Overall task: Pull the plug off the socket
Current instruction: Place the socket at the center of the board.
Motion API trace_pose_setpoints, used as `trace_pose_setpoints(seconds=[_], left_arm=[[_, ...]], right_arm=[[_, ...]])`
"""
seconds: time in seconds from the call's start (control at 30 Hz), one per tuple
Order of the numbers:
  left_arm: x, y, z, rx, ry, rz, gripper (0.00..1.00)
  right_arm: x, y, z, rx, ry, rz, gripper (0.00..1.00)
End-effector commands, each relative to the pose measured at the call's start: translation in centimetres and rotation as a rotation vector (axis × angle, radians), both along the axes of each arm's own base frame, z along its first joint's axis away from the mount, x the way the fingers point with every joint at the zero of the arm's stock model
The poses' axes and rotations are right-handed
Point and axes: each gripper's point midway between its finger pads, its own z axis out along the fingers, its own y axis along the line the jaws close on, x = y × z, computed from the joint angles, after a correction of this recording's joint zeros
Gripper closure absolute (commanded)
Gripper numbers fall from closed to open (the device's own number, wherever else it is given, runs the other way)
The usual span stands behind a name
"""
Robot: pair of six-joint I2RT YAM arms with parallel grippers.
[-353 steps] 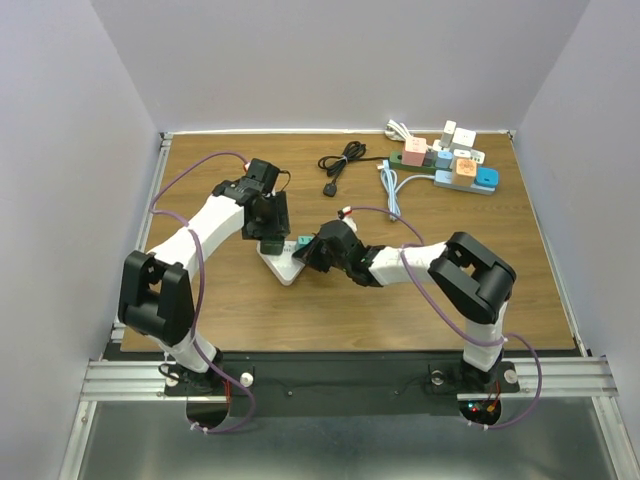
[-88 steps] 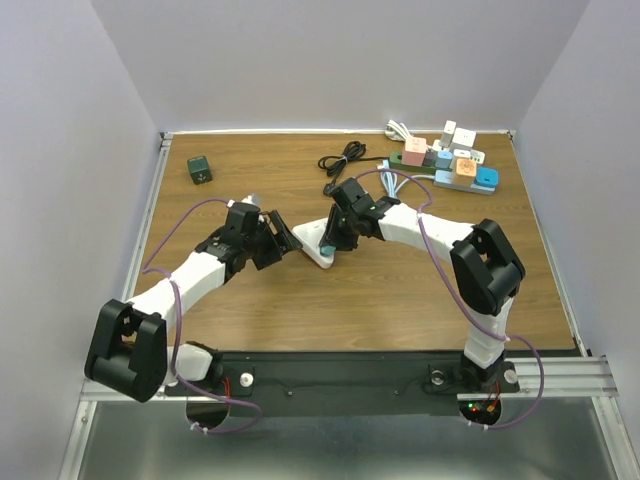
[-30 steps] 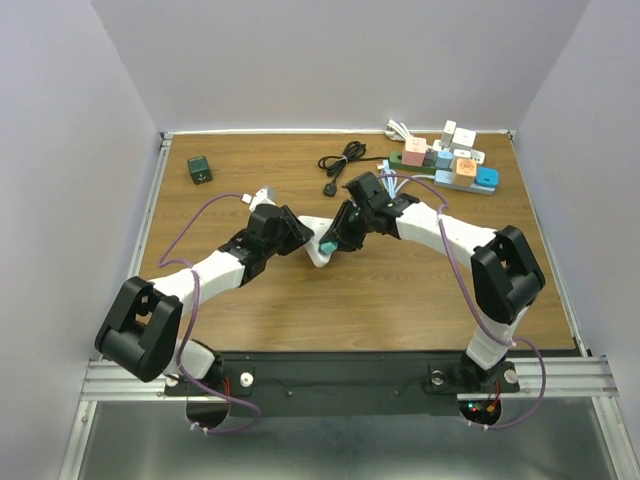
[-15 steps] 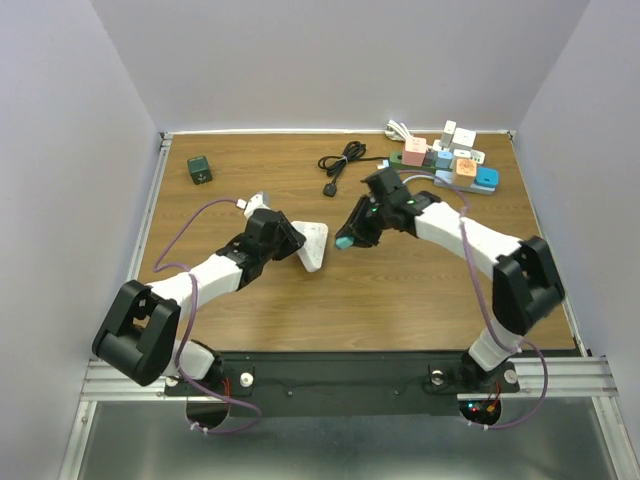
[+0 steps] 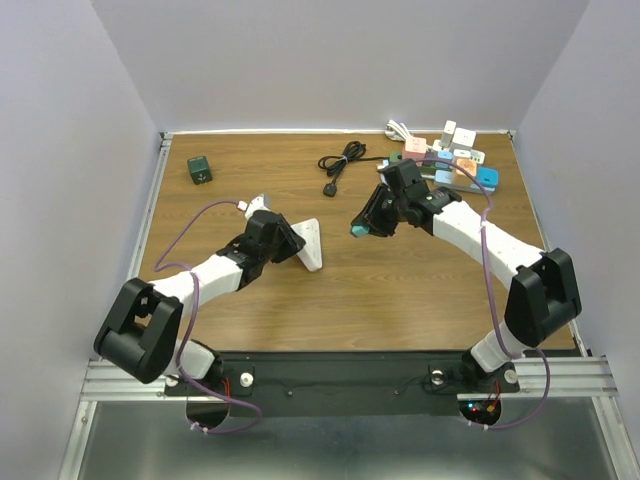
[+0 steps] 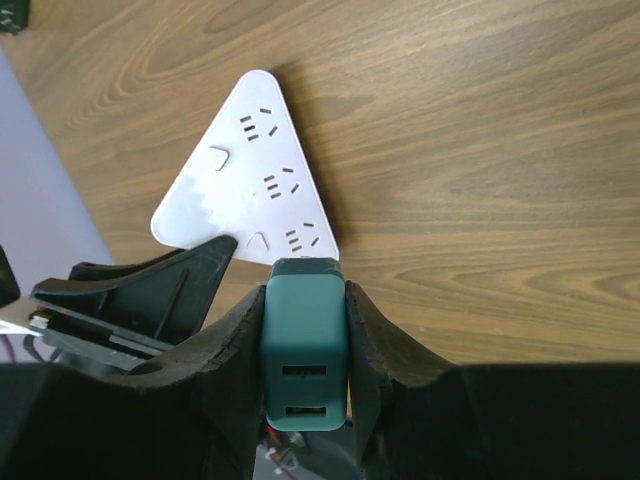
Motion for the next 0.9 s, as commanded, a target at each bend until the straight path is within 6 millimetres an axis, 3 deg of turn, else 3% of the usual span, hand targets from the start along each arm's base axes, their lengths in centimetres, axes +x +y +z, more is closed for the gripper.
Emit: trace_pose_setpoints(seconds=[0.0,0.13,0.27,0.3,0.33,0.37,0.47,0.6,0.87], left_arm=[[-1.0,-3.6,0.3,-0.123,0.015,-0.138,1.00],[-3.2,-6.6,-0.6,-0.183,0.064,-0.239,1.00],[-4.4,-7.2,-2.0,-0.171,0.101,-0.264,1.00],[-4.5,-7.1,-2.2,-0.161,0.107,-0.265,0.96],[-4.7,-6.9,-2.7,-0.148,0.124,-0.266,0.86],[-4.9,-6.7,-3.0,-0.140,0.137,-0.263,0.66],[-5.6,-5.7,-3.6,-0.109,0.158,-0.242,0.35],[-5.6,-5.1,-1.8,-0.096,0.118,-0.233,0.13],[-6.3,-3.7,1.6,-0.066,0.055,-0.234,0.09]], right_arm=[[0.1,0.4,0.5,-0.043,-0.070,0.116,1.00],[-0.4,0.3,-0.3,-0.073,-0.080,0.178,1.00],[-0.6,0.2,-0.6,-0.087,-0.085,0.206,1.00],[-0.6,0.1,-0.7,-0.093,-0.086,0.211,1.00],[-0.7,0.2,-0.9,-0.094,-0.084,0.217,1.00],[-0.7,0.2,-0.9,-0.092,-0.084,0.220,1.00],[-0.9,0.2,-1.2,-0.092,-0.075,0.231,0.99],[-1.0,0.1,-1.8,-0.100,-0.062,0.229,1.00],[-1.5,1.1,-4.2,-0.104,-0.009,0.304,1.00]])
